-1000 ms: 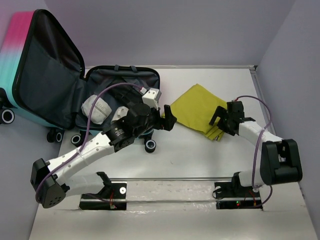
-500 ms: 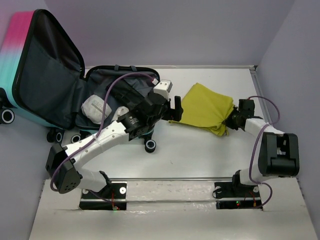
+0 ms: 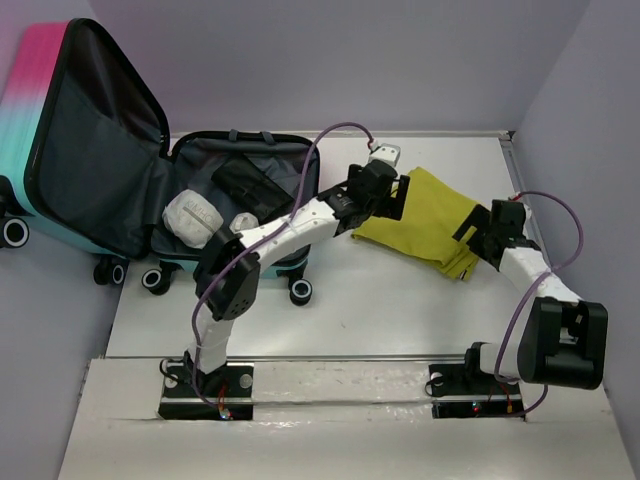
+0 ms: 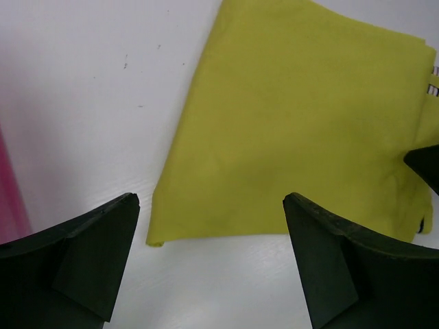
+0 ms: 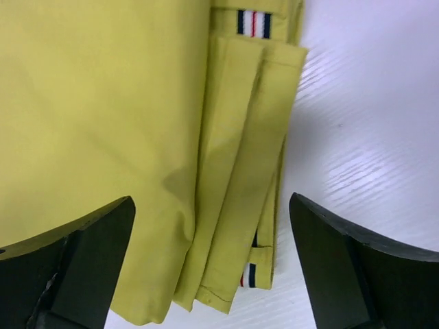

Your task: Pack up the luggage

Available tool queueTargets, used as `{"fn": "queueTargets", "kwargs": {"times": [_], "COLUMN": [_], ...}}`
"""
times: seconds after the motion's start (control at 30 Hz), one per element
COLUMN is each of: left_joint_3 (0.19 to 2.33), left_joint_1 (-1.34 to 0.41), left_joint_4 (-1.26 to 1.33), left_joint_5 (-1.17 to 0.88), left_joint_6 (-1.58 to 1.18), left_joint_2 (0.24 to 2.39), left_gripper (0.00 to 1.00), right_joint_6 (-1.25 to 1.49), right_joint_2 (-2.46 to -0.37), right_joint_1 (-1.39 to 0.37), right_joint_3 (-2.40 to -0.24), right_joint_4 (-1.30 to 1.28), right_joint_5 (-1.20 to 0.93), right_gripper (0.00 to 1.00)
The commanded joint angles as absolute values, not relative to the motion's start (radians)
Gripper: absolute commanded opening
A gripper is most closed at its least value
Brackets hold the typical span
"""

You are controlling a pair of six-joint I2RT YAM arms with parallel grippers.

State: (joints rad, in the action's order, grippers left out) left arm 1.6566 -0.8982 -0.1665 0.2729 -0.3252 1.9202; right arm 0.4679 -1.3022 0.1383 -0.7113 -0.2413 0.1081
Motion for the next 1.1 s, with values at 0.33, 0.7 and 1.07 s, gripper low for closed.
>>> {"fn": "queueTargets", "kwargs": {"times": [0.33, 0.7, 1.07], "left_joint_3": [2.069, 2.282, 2.194], "left_joint_1": [-0.807, -0.747, -0.721], "left_joint_4": [-0.333, -0.405, -0.322], "left_joint_5": [0.137, -0.029, -0.043], "left_joint_6": [-0.238, -0.233, -0.255], "left_joint_2": [2.232, 2.43, 2.413], "left_gripper": [0.99, 0.99, 0.99], "right_joint_6": [0.503, 0.509, 0.506], "right_joint_2": [-1.475, -1.6, -1.301], "right_joint_1": [0.19, 0.19, 0.19], "right_joint_3": [-0.768, -0.764, -0.667], "right_joint_4": [-0.209, -0.15, -0.146], "right_joint_5": [0.105, -0.129, -0.014], "right_gripper": [1.0, 0.38, 1.0]}}
